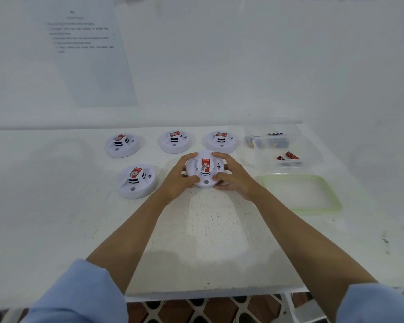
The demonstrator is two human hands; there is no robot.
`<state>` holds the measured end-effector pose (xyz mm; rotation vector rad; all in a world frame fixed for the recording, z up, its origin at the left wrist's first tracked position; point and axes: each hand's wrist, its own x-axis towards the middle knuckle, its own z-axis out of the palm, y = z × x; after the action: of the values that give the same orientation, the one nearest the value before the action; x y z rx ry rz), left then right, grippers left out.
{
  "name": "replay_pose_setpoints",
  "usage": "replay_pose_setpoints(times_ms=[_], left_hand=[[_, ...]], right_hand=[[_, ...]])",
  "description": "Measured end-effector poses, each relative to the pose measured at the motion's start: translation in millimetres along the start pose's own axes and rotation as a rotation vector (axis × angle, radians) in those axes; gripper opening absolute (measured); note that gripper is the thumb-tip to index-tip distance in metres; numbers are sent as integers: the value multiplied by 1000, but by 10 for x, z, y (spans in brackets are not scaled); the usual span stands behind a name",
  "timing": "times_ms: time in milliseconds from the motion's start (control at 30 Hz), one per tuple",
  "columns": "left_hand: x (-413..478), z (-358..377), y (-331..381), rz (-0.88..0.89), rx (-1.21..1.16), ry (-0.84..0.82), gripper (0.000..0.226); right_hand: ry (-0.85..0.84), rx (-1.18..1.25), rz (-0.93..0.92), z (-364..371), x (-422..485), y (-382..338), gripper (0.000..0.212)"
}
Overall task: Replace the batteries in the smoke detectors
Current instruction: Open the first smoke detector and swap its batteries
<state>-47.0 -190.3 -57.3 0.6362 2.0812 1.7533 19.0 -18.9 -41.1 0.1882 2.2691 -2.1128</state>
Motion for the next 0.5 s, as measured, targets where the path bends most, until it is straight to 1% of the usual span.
replay_pose_setpoints(times_ms=[500], left_hand=[[-52, 14, 12, 3, -2, 16, 58]], right_hand=[[17, -9, -13, 36, -41, -28, 50]])
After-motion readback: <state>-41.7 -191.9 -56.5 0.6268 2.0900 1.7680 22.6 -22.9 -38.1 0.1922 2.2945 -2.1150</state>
